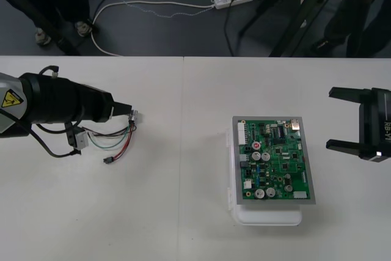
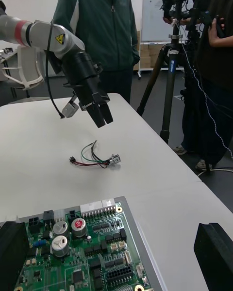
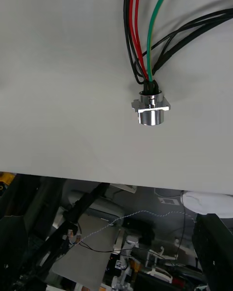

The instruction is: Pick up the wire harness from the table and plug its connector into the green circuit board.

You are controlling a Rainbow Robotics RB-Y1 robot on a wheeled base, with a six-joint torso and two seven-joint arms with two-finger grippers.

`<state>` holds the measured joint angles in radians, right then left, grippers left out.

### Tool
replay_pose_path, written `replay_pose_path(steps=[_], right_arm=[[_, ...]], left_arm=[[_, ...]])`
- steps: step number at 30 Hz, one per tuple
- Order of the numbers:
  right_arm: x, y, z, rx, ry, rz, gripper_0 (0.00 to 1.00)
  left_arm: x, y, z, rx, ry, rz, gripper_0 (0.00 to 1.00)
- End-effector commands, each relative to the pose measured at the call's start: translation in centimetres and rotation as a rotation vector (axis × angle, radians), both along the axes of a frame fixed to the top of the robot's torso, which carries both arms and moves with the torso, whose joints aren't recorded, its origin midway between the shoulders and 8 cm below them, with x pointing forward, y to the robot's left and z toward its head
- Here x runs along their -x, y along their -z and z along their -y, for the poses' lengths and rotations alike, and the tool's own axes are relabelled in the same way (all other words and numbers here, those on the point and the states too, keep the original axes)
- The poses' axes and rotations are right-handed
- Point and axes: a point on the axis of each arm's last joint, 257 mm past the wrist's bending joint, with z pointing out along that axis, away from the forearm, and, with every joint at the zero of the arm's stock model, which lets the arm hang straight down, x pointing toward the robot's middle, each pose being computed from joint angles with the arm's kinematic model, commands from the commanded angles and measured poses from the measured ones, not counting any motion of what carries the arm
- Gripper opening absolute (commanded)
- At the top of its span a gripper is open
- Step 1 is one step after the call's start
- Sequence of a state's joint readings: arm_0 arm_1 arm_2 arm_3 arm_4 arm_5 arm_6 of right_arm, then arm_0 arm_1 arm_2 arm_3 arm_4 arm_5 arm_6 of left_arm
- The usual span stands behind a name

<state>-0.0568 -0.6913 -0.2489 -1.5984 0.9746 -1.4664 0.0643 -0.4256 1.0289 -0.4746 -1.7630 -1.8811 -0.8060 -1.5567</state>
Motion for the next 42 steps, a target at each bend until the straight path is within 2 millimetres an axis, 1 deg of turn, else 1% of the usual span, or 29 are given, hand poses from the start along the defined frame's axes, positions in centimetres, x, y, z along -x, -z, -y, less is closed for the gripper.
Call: replay_pose_path(steps=[1,9,13,18,35,42], right_arm=[[1.0,-0.3,-2.3,-0.056,-0.04,-0.035,1.0],[2.0,0.4,-4.4,-0.052,-0.102,-0.062,1.0],[2.1,0.5,-5.2,-0.048,-0.127,-0.069,1.0],[2.3,0.7,-5.4,-0.032,-0.139,-0.07,1.0],[2.7,0.7,-5.5,-0.028,-0.155,-0.069,1.0],[3.2,0.7,-5.6,-0.025,-0.177,-0.071,1.0]], left_arm=[[-2.4,-2.5,1.8,0.005,0.043,0.116,1.0],[-2.5,-2.4,1.7,-0.006,0.042,0.123,1.0],[-2.7,-2.2,1.8,0.001,0.035,0.124,1.0],[-3.0,-2.1,1.7,0.002,0.03,0.131,1.0],[-3.1,-2.1,1.5,-0.01,0.029,0.138,1.0],[-3.2,-2.1,1.5,-0.011,0.029,0.139,1.0]])
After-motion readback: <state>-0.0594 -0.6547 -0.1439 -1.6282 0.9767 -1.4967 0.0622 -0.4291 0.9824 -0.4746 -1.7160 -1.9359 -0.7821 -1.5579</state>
